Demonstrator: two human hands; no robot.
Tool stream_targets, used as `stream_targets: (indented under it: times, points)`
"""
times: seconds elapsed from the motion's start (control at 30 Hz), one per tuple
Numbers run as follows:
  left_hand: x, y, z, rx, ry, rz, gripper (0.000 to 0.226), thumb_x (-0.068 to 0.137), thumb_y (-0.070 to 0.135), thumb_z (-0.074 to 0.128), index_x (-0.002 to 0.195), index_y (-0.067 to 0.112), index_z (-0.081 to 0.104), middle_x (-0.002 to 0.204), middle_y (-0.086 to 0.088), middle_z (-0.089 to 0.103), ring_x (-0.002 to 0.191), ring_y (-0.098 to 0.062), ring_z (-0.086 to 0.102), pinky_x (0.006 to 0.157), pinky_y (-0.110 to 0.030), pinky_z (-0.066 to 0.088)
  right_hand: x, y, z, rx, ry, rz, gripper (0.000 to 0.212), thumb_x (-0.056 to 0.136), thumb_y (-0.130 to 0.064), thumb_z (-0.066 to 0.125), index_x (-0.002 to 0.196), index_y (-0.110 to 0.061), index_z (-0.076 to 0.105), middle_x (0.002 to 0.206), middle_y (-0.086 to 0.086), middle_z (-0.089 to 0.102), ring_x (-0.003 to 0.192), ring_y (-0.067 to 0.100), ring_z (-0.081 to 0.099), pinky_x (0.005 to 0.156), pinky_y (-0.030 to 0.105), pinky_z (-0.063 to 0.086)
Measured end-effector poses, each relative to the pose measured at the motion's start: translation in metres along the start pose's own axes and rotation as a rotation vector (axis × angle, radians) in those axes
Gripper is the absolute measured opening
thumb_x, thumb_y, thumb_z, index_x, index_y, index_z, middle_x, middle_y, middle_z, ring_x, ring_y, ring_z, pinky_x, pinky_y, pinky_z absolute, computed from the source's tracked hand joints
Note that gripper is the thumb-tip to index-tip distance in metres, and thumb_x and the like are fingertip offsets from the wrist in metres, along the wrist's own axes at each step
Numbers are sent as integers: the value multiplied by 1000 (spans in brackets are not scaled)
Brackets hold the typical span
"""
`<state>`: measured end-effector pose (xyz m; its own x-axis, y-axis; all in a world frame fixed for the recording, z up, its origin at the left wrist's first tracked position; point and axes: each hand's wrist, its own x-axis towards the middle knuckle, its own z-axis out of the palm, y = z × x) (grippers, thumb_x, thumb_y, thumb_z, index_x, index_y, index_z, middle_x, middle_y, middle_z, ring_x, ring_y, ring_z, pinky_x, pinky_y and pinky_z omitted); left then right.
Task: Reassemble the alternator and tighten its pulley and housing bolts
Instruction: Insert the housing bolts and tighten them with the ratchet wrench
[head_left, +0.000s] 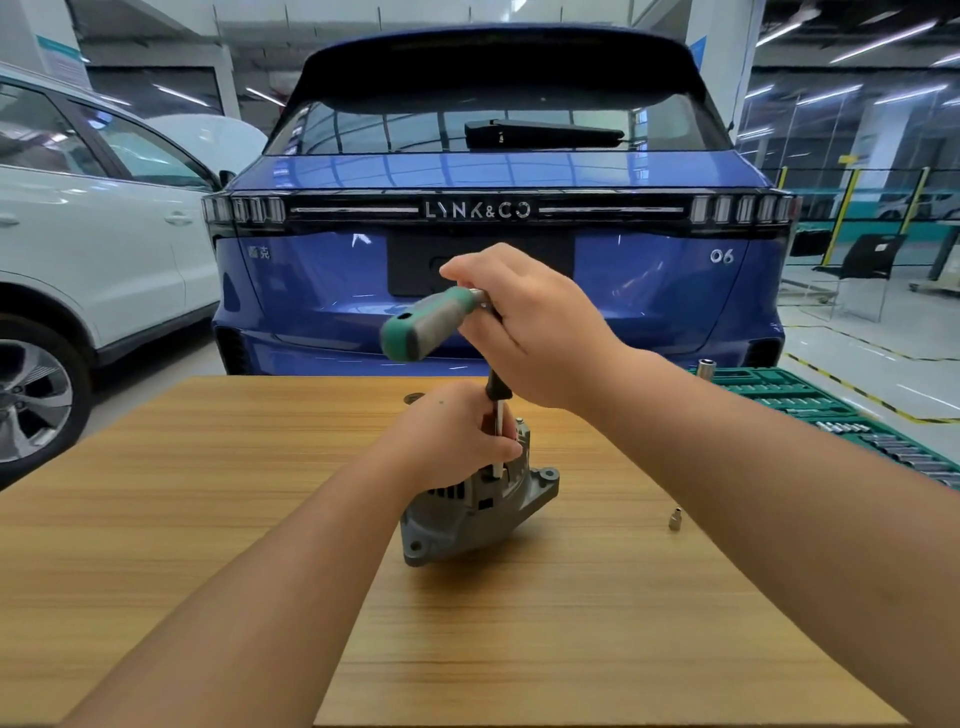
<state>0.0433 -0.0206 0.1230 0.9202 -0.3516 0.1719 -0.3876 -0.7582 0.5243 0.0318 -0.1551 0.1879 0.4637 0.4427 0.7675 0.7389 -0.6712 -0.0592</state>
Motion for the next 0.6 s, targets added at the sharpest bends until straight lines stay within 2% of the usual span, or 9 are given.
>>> stream_targets:
  times: [0.03,0.1,0.23,0.37,0.43,0.5,0.57,0.6]
  points:
    - [0,0,0,0,0,2,13,91,32,74,81,32,66,80,9,70,75,-4,65,64,-22,44,0,3,-4,-5,-69,-17,58,99,-44,37,137,-5,56,122,10,62,106,26,59,86,40,47]
    - [0,-1,-1,13,-4,7,13,92,33,74,82,32,65,80,9,70,75,-4,64,63,-22,43,1,10,-14,-31,-189,-27,69,97,-55,28,148,-10,44,133,6,56,113,22,56,90,40,47]
    - [3,0,0,24,-9,3,10,93,34,73,86,33,66,83,10,69,78,-4,65,65,-23,46,1,26,-24,-29,-328,54,66,102,-52,24,161,-24,17,154,-1,40,130,20,48,103,42,42]
    - [4,0,0,28,-10,2,9,94,35,73,89,34,65,87,11,69,82,-5,64,68,-24,48,1,33,-30,-7,-332,62,58,106,-47,23,159,-24,24,153,-2,41,135,15,43,103,29,36]
    - [4,0,0,20,-11,5,9,94,35,72,88,33,66,88,10,69,83,-6,65,70,-25,48,2,32,-30,-7,-346,68,55,107,-46,24,158,-26,28,145,-4,46,127,14,47,100,29,36]
    - [3,0,-1,10,-13,9,9,94,33,72,88,32,67,89,10,70,84,-7,65,72,-26,50,6,27,-31,-56,-332,52,46,109,-42,29,150,-28,43,125,-4,54,110,14,52,91,31,41]
    - [2,0,-1,3,-20,14,9,95,32,72,87,32,67,90,10,70,85,-8,66,74,-27,51,13,20,-33,-111,-306,13,29,108,-39,36,115,-32,63,94,-5,58,85,14,52,75,36,44]
    - [2,0,-1,-1,-23,13,10,95,31,72,86,32,67,91,10,70,85,-8,66,75,-27,51,18,17,-35,-115,-308,20,27,107,-39,40,94,-33,62,79,-5,56,74,14,50,67,36,42]
